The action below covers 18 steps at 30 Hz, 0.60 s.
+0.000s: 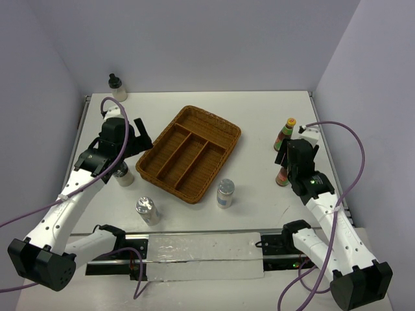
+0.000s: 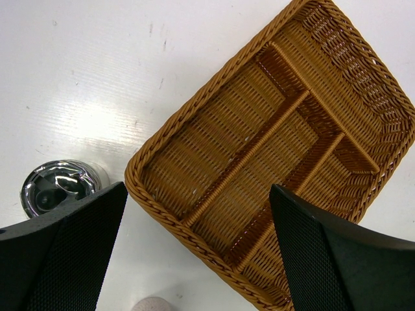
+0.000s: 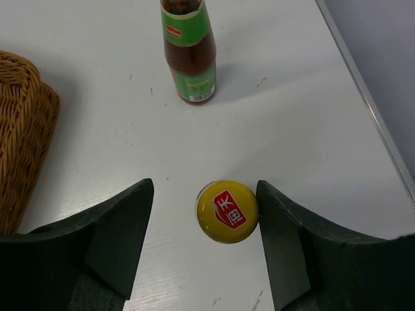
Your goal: Organize the condiment bottles
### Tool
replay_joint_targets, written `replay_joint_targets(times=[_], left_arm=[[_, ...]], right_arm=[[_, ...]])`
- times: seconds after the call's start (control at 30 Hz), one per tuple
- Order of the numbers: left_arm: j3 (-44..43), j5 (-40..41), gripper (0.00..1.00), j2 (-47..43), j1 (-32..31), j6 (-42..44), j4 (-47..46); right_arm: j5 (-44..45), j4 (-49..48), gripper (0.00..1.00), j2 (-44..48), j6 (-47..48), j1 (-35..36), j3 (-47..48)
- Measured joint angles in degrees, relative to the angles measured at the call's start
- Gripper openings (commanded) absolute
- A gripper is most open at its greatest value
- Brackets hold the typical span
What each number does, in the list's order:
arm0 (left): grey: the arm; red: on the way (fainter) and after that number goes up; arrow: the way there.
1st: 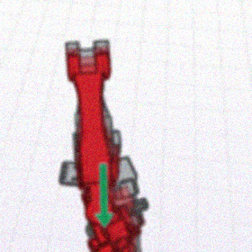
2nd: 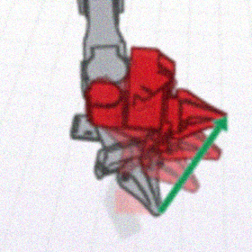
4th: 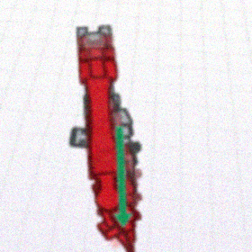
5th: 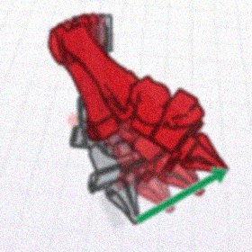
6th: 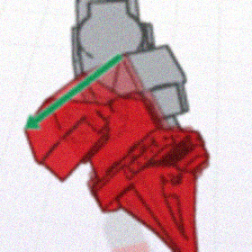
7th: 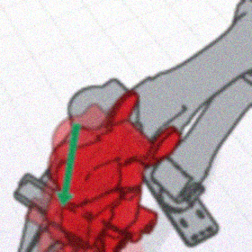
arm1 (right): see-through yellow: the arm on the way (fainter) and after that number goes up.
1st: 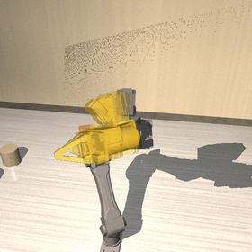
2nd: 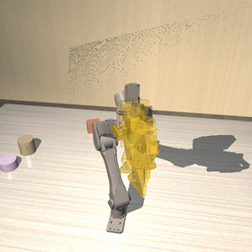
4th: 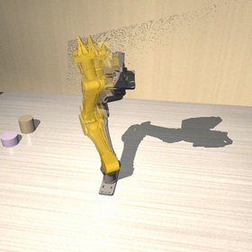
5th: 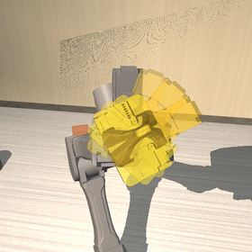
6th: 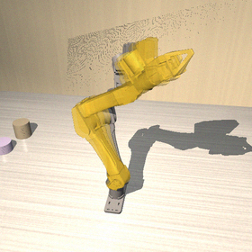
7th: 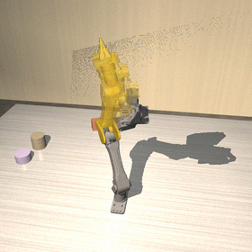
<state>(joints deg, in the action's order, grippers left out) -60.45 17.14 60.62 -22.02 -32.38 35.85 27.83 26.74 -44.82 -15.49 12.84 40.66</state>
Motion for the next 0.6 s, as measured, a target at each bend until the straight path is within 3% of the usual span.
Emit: replay_joint_targets(times=[0.13, 0.6], left_arm=[[0.0, -0.1, 1.0, 0.0, 0.0, 0.0, 0.0], [0.0, -0.1, 1.0, 0.0, 0.0, 0.0, 0.0]], right_arm=[[0.0, -0.6, 0.64, 0.0, 0.1, -0.1, -0.3], [0.9, -2.2, 0.61, -0.1, 0.1, -0.2, -2.5]])
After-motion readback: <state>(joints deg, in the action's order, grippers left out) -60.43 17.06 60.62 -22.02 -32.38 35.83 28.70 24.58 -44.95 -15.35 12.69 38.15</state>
